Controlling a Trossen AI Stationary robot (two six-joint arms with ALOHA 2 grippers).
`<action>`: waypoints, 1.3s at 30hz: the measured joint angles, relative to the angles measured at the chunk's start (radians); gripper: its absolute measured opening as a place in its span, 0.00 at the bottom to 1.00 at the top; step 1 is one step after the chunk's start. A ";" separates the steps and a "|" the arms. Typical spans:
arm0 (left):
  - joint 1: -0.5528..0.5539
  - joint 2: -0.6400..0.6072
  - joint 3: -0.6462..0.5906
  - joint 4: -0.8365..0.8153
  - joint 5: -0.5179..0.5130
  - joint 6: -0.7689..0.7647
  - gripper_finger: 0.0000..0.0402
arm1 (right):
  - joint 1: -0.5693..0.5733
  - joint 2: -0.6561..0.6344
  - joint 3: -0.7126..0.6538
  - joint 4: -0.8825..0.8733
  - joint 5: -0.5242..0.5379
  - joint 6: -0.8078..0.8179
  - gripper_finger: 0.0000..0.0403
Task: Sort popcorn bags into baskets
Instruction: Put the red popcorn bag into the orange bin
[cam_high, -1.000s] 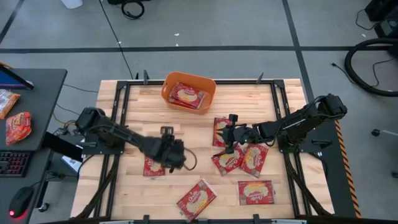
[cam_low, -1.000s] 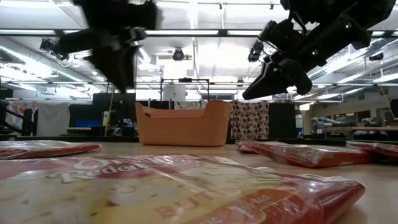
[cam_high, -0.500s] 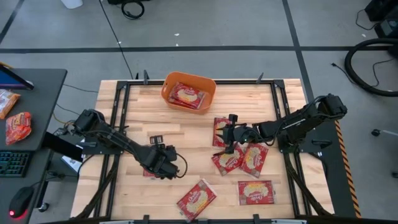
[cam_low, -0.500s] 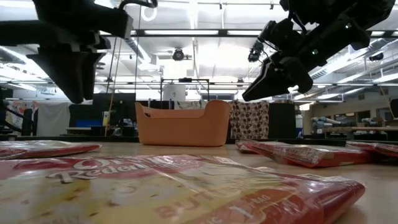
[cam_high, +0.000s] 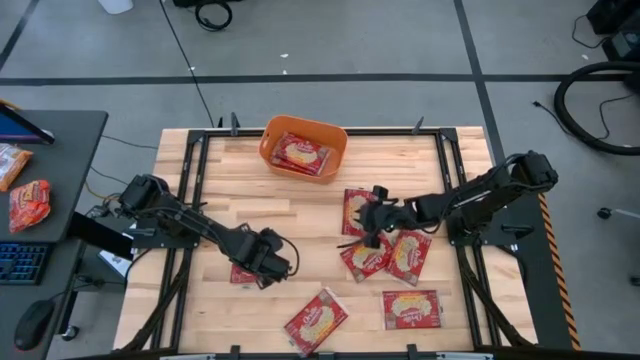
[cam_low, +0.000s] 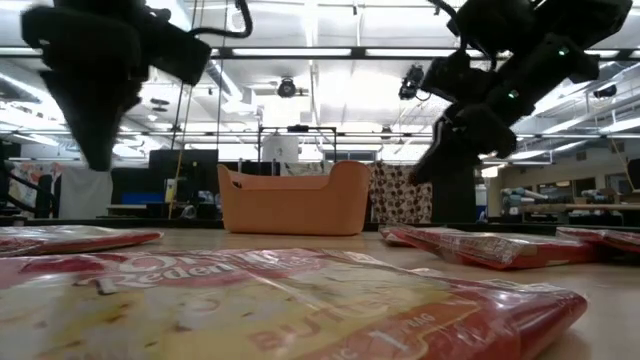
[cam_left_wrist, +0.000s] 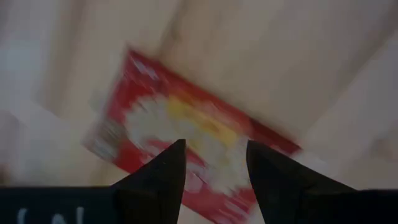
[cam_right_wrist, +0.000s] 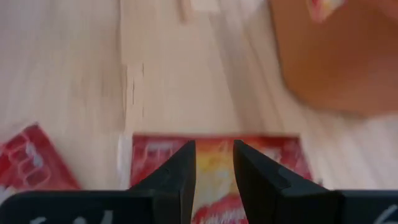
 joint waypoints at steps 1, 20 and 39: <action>-0.004 0.000 0.000 0.003 0.028 -0.030 0.43 | 0.009 0.000 0.000 -0.025 0.000 0.032 0.28; -0.308 0.000 0.000 0.115 -0.051 -0.477 0.43 | 0.342 0.000 0.162 -0.305 0.009 0.367 0.27; -0.370 0.074 0.001 0.230 -0.163 -0.483 0.49 | 0.515 0.000 0.171 -0.366 0.173 0.460 0.27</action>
